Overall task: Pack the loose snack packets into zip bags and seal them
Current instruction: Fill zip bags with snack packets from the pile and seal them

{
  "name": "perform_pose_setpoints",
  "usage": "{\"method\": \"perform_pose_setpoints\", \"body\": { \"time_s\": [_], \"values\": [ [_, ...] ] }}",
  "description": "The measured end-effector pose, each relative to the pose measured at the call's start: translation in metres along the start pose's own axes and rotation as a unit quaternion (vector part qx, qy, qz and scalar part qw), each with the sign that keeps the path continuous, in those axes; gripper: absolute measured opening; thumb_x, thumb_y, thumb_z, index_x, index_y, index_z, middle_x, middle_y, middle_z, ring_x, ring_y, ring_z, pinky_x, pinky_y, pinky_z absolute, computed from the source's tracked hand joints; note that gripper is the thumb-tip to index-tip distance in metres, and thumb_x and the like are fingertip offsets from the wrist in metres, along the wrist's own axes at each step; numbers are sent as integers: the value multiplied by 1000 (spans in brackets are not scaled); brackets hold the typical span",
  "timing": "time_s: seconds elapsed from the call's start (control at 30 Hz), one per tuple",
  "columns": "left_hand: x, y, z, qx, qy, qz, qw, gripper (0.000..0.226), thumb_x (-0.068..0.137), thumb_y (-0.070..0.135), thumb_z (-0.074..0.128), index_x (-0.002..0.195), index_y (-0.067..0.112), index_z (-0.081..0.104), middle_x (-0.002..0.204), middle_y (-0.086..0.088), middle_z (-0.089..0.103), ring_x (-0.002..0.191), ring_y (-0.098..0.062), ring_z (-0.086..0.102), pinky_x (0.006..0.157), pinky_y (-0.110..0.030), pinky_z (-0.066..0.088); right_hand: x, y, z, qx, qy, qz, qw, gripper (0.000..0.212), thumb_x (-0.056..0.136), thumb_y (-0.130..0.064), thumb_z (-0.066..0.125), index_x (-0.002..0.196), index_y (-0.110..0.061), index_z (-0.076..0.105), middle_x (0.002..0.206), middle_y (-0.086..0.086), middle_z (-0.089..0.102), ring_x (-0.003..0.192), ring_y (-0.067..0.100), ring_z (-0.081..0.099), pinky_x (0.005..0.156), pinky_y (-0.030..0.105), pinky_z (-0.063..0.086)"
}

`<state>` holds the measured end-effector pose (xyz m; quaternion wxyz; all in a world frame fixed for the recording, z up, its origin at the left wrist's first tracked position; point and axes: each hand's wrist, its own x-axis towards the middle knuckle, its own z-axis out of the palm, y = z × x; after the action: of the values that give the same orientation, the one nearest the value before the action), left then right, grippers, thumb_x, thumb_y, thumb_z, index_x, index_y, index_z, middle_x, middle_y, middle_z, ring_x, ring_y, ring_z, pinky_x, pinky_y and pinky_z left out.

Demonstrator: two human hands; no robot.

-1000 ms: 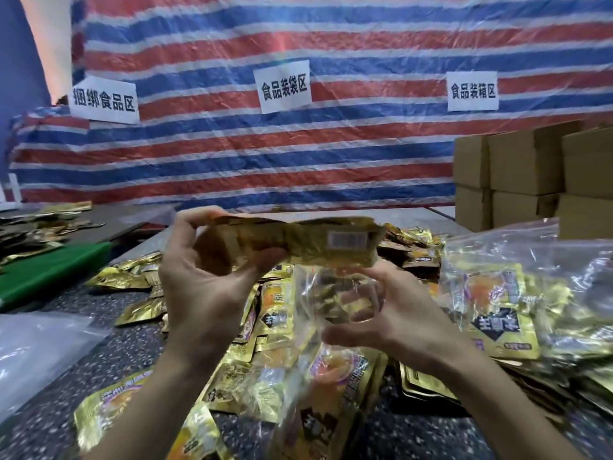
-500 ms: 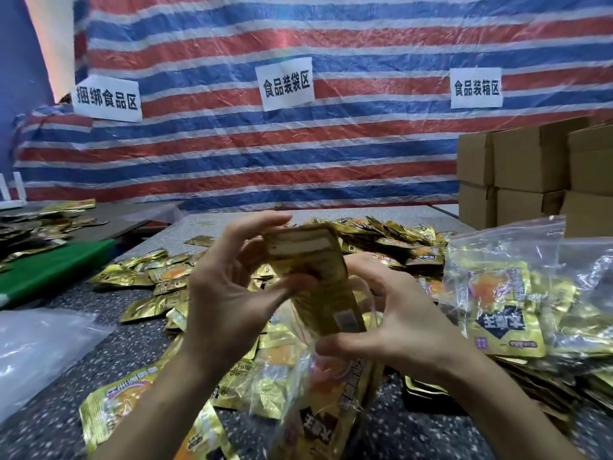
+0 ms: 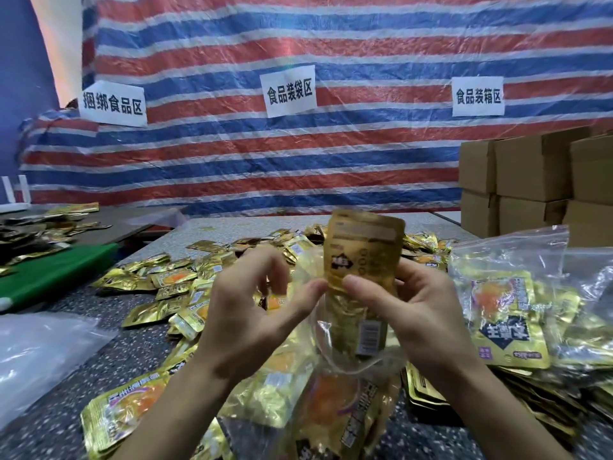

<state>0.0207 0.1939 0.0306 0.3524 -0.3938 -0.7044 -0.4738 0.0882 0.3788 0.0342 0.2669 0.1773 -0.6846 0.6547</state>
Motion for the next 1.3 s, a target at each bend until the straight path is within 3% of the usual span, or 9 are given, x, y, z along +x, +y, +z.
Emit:
{"method": "perform_pose_setpoints", "body": {
  "time_s": [0.17, 0.3, 0.5, 0.63, 0.73, 0.93, 1.03, 1.17, 1.3],
  "values": [
    [-4, 2, 7, -91, -180, -197, 959, 57, 79, 63, 59, 52, 13, 64, 44, -1, 54, 40, -14, 46, 45, -22, 35, 0, -4, 0, 31, 54, -9, 998, 17, 68, -24, 76, 85, -22, 77, 88, 0, 79, 79, 15, 76, 63, 18, 58],
    [0, 2, 7, -227, -184, -269, 918, 48, 84, 34, 61, 60, -8, 57, 41, -7, 50, 32, -15, 39, 39, -18, 31, 0, -2, 2, -12, 89, -4, 996, 21, 69, -26, 77, 90, -21, 75, 86, -6, 79, 78, 11, 76, 64, 18, 57],
    [5, 10, 4, -416, -196, -293, 839, 46, 87, 41, 61, 72, -2, 65, 51, -9, 52, 31, -15, 43, 35, -15, 33, 4, -3, -4, -75, 44, 40, 995, 19, 77, -6, 82, 93, -15, 78, 86, -4, 79, 78, 11, 75, 62, 18, 57],
    [3, 9, 6, -254, -64, -259, 930, 57, 83, 52, 64, 50, 7, 56, 44, -6, 40, 38, -16, 32, 40, -17, 33, 5, -9, -14, -34, -47, 91, 994, 22, 72, -16, 79, 94, -12, 82, 91, 12, 78, 78, 26, 73, 65, 35, 55],
    [5, 3, 0, -122, 38, -192, 973, 60, 76, 63, 63, 64, 5, 59, 57, -11, 52, 53, -19, 48, 54, -24, 40, 6, -7, -16, 0, -33, 86, 996, 17, 75, -11, 75, 90, -10, 82, 82, 10, 77, 64, 12, 67, 52, 24, 50],
    [8, 0, -6, -223, -195, -272, 916, 55, 83, 57, 59, 81, 4, 74, 78, -14, 71, 72, -21, 66, 70, -29, 49, 7, -4, -19, 37, -91, 56, 994, 34, 79, -39, 77, 106, -18, 79, 97, 9, 76, 80, 16, 66, 63, 22, 51],
    [8, 0, -6, -271, -101, -266, 919, 37, 88, 44, 67, 77, 10, 76, 77, -15, 71, 70, -24, 63, 66, -31, 52, 9, -8, -25, 42, -163, 69, 983, 73, 60, -62, 86, 123, -31, 70, 125, 3, 71, 114, 20, 68, 87, 33, 58],
    [9, -4, -4, -289, 24, -269, 919, 37, 83, 44, 62, 72, 11, 74, 71, -8, 69, 67, -22, 63, 55, -31, 53, 9, -8, -26, -64, -141, 87, 984, 88, 51, -25, 98, 128, -39, 58, 121, -6, 70, 110, 20, 70, 88, 36, 60],
    [8, -6, -4, -258, 67, -255, 929, 35, 89, 43, 57, 65, 20, 67, 66, -2, 59, 57, -13, 51, 52, -27, 44, 8, -4, -24, -113, -113, 173, 972, 42, 64, -18, 85, 99, -3, 69, 86, 11, 76, 77, 22, 73, 73, 36, 63]
  ]
}}
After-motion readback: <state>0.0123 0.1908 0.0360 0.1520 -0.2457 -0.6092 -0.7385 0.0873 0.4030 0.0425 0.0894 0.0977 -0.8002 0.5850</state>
